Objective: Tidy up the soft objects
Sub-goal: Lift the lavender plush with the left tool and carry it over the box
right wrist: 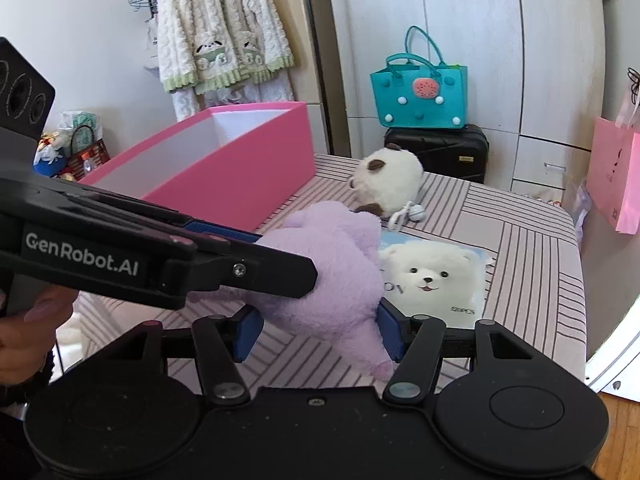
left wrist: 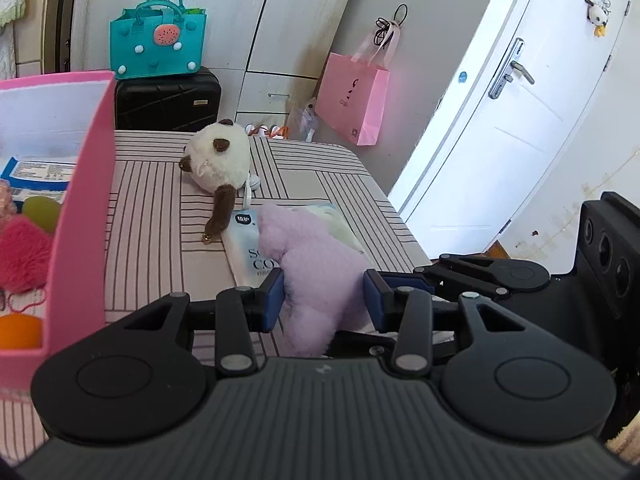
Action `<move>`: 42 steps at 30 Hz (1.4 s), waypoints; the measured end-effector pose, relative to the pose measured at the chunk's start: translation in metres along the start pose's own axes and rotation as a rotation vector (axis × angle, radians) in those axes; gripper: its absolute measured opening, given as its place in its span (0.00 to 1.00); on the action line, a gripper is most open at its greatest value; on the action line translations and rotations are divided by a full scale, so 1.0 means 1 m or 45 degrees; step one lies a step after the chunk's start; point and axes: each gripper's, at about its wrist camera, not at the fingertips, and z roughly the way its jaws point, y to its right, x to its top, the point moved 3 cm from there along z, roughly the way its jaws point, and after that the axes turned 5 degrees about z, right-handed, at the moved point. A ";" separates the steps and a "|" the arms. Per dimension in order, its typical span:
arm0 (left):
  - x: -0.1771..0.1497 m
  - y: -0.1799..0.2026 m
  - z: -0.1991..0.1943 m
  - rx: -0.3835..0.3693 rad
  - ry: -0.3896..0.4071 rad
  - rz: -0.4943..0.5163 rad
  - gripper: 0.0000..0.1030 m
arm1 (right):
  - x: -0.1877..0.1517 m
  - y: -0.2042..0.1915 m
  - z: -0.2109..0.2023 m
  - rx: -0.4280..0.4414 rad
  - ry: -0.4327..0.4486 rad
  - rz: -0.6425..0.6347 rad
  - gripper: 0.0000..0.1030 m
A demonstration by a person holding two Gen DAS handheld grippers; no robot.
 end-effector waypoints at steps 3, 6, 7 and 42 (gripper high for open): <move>-0.004 0.001 -0.012 -0.008 -0.009 0.006 0.40 | 0.000 -0.015 -0.008 -0.024 -0.025 -0.072 0.64; -0.008 0.000 -0.025 -0.013 -0.017 -0.001 0.40 | 0.001 -0.028 -0.013 -0.009 -0.030 -0.093 0.64; -0.008 -0.002 -0.030 -0.013 -0.015 0.000 0.40 | 0.001 -0.030 -0.015 0.003 -0.028 -0.090 0.64; 0.023 -0.092 -0.150 0.143 0.228 0.063 0.41 | 0.104 -0.150 0.016 0.236 0.044 -0.401 0.63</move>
